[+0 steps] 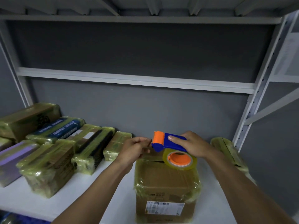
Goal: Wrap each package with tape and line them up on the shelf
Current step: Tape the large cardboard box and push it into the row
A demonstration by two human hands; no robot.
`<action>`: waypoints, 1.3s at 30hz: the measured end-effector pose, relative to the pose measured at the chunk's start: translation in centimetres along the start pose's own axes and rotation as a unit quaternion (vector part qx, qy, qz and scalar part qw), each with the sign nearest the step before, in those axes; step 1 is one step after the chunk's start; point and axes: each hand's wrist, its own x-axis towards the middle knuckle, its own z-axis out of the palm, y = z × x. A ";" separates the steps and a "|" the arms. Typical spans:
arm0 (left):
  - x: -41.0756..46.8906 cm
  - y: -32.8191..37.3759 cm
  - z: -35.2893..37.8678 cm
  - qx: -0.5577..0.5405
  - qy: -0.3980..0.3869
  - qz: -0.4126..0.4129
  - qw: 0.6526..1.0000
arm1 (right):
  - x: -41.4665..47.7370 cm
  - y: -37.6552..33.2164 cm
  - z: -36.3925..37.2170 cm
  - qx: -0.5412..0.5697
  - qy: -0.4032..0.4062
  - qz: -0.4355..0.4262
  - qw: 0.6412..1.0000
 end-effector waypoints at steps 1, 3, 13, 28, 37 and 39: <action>0.0 0.2 0.0 0.008 0.008 0.002 1.000 | -0.1 0.1 -0.1 0.009 -0.001 -0.007 1.000; 0.1 0.4 0.1 0.026 0.014 -0.005 1.000 | -0.3 0.4 -0.2 0.023 -0.005 -0.021 0.999; 0.2 0.0 0.2 -0.014 -0.073 -0.020 0.997 | -1.0 0.8 -0.5 0.046 0.003 -0.046 0.998; 0.5 2.1 -1.6 -0.035 -0.046 -0.101 0.993 | -1.0 -1.0 -0.6 -0.011 -0.007 -0.054 0.998; -1.5 1.3 -6.4 -0.027 0.029 -0.097 0.995 | -1.3 -3.1 -2.1 -0.086 -0.027 -0.021 0.996; -1.8 0.8 -7.1 -0.033 0.027 -0.103 0.994 | -1.1 -3.5 -1.9 -0.097 -0.030 -0.006 0.995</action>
